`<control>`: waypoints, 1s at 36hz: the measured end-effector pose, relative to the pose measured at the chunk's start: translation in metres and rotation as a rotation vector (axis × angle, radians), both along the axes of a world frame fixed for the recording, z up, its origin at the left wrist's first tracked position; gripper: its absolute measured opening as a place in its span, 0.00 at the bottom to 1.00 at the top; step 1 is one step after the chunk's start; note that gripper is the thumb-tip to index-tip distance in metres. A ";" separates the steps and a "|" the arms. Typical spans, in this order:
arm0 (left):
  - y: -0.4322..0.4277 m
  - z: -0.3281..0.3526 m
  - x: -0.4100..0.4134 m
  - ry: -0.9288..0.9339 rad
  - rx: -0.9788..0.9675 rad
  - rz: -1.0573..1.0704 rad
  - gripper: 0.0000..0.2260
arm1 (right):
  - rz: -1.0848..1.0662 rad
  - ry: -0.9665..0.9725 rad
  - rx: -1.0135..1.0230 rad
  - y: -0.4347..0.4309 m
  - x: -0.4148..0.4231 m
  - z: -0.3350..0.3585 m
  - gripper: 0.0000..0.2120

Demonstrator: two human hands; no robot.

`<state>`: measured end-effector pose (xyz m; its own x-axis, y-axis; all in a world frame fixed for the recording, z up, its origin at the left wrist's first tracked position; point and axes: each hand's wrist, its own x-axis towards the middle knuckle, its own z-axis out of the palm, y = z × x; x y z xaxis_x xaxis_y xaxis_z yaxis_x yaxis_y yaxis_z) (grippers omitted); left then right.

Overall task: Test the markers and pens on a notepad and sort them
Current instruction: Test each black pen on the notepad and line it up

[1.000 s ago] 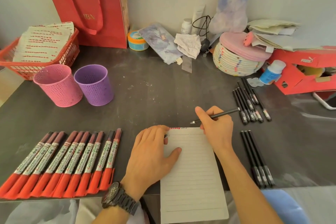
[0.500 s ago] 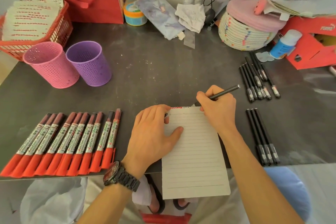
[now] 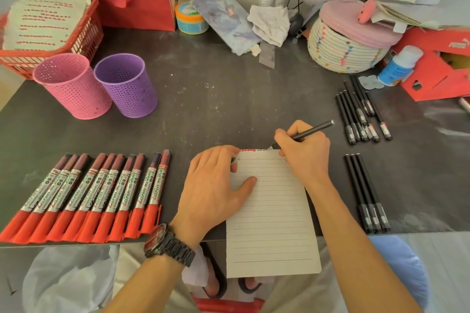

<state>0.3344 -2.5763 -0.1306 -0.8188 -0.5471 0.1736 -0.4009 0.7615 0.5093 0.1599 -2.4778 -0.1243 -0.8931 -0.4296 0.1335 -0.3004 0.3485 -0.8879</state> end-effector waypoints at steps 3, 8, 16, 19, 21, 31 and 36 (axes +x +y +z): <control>0.000 -0.001 0.000 -0.004 -0.004 0.003 0.15 | -0.002 -0.007 -0.003 0.000 0.000 0.001 0.13; -0.001 -0.002 0.001 0.019 -0.025 0.003 0.17 | -0.006 -0.018 -0.002 0.000 0.001 0.002 0.11; -0.002 -0.003 0.000 0.015 -0.005 -0.003 0.16 | 0.006 -0.013 -0.022 0.001 0.001 0.002 0.15; -0.002 -0.003 0.001 0.018 0.001 -0.006 0.15 | 0.004 -0.002 -0.029 0.002 0.001 0.002 0.16; -0.001 -0.003 0.001 0.019 -0.003 -0.006 0.15 | 0.003 -0.001 -0.029 0.002 0.001 0.002 0.16; -0.003 -0.008 -0.001 0.021 0.005 0.012 0.17 | -0.002 0.007 -0.017 0.002 0.000 0.000 0.15; -0.002 -0.007 0.000 0.026 0.017 0.012 0.16 | 0.000 0.000 -0.020 0.003 -0.001 0.000 0.13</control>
<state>0.3340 -2.5781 -0.1374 -0.8076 -0.5599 0.1854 -0.3963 0.7480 0.5325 0.1590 -2.4752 -0.1248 -0.8931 -0.4268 0.1420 -0.3005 0.3311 -0.8945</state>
